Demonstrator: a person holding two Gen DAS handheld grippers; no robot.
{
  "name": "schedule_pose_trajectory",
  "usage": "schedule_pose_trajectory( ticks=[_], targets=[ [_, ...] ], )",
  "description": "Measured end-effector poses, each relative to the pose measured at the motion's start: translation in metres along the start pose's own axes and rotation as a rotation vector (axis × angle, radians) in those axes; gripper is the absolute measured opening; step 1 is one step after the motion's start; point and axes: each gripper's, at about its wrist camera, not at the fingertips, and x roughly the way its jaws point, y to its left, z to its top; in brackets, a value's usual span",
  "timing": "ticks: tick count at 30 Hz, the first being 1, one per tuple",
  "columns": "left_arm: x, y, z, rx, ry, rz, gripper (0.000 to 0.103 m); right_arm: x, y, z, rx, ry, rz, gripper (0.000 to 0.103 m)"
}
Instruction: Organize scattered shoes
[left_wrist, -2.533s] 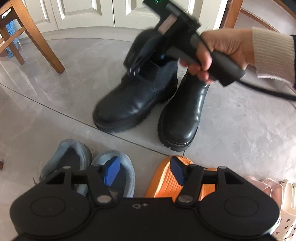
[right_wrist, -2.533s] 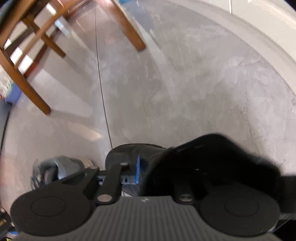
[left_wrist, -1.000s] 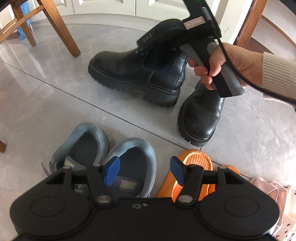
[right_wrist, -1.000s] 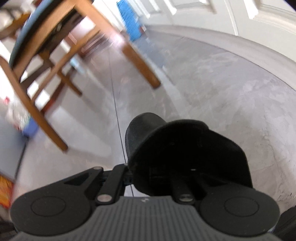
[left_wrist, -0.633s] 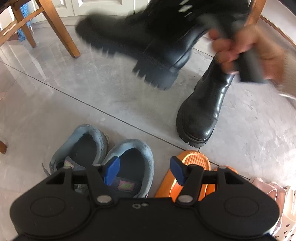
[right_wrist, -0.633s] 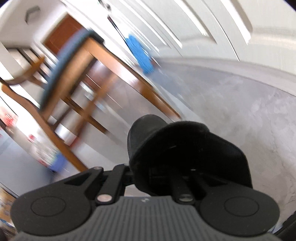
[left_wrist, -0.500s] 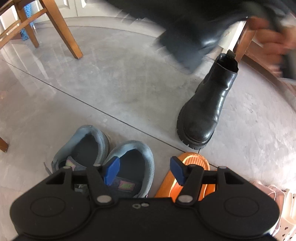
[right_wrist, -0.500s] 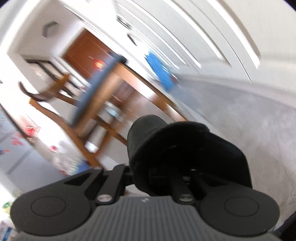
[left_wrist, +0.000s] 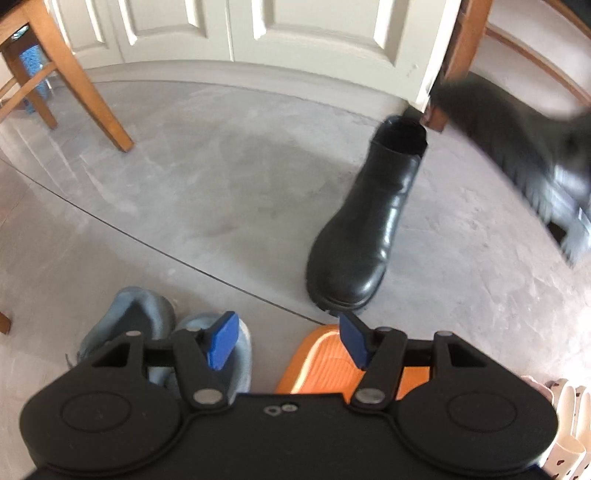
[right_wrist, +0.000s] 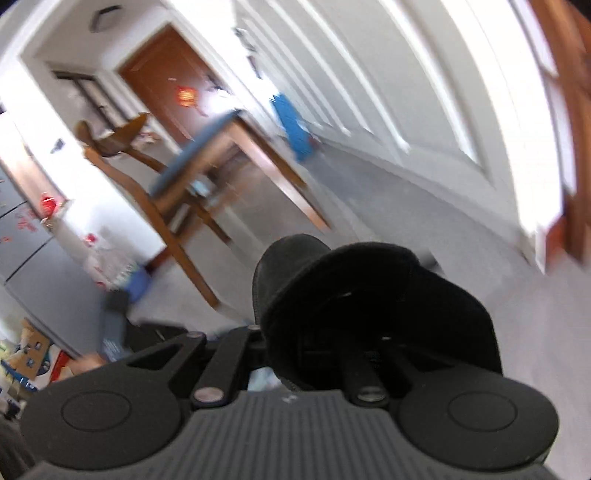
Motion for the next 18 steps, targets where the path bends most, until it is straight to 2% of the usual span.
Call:
schedule_pose_trajectory(
  ticks=[4,8,13,17,18],
  targets=[
    [0.005,-0.016,0.002,0.063,0.026,0.027,0.061,0.008,-0.035,-0.048,0.02,0.054,-0.033,0.008],
    [0.006,-0.023,0.003,0.099,0.037,0.054,0.061,0.036,-0.057,-0.075,-0.02,0.113,-0.027,0.008],
    [0.009,-0.027,0.005,0.112,0.048,0.07,0.061,0.081,-0.052,-0.084,-0.288,0.335,-0.037,0.008],
    [0.013,-0.028,0.007,0.112,0.055,0.07,0.061,0.098,-0.034,-0.088,-0.639,0.525,-0.021,0.008],
    [0.014,-0.028,0.007,0.111,0.057,0.069,0.061,0.102,-0.032,-0.084,-0.69,0.561,-0.024,0.008]
  ],
)
